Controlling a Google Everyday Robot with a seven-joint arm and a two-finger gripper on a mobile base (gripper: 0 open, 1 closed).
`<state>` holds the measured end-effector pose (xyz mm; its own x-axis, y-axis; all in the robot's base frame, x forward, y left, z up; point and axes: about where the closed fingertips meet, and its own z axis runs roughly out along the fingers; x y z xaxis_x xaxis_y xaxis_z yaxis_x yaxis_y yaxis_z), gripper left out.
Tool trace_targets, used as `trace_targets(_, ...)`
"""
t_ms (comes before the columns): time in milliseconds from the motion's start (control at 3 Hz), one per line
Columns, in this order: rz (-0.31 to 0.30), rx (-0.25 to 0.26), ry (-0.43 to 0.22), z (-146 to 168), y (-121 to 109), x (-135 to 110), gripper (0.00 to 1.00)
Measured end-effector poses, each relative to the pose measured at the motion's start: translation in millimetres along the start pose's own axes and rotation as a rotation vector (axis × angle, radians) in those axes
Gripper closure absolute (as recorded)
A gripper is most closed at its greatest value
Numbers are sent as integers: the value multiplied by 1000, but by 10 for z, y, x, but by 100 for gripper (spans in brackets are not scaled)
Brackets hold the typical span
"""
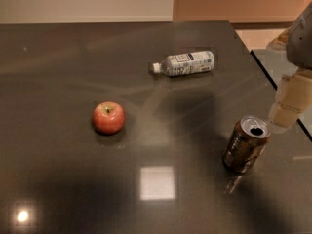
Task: Move orange can near apple
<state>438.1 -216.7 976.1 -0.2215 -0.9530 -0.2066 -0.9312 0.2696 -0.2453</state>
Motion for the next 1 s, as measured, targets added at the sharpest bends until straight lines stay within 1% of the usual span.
trace_targets(333,-3,-2,-10,-12,-7,-13,0)
trace_targets(667,-16,-24,-40,47,30,7,0)
trace_targets(1000,-40,-56,-82,161,126,51,0)
